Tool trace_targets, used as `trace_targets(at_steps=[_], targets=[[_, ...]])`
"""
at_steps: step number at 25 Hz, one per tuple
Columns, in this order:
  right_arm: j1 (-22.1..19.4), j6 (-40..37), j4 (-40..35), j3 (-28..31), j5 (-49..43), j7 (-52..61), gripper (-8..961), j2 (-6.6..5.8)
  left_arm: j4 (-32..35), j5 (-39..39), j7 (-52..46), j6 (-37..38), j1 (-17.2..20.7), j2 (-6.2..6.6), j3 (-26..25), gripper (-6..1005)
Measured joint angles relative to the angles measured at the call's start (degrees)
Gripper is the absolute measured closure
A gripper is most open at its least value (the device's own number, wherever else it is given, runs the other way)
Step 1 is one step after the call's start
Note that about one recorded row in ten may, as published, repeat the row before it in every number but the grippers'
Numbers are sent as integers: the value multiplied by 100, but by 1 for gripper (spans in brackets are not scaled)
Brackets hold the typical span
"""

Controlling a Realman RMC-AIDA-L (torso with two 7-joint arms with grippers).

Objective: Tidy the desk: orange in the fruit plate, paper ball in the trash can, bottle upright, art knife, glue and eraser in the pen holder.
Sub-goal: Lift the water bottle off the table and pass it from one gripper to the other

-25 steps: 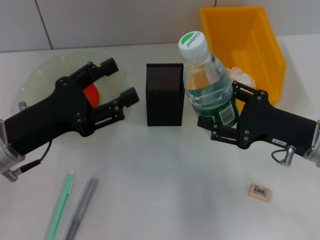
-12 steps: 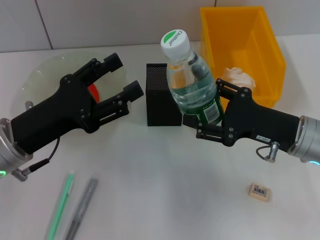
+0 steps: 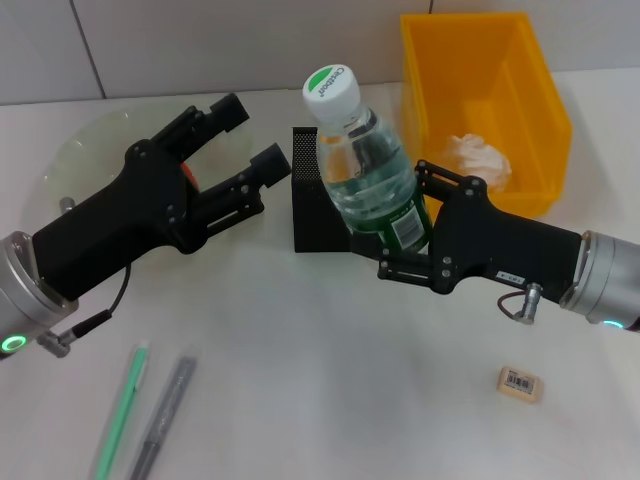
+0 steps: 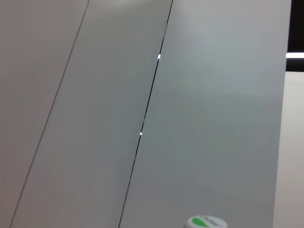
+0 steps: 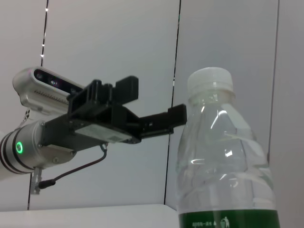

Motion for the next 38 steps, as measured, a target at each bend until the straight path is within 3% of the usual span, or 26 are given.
trace_targets(at_steps=[5,38], targets=[[35,2,18,-13,0,-16,184,6,-56,-345,168,28,25,0,316,185],[555,-28,614,-112,37,-319,184,24,-215,-371,199,-73,-227,-8,487,228]])
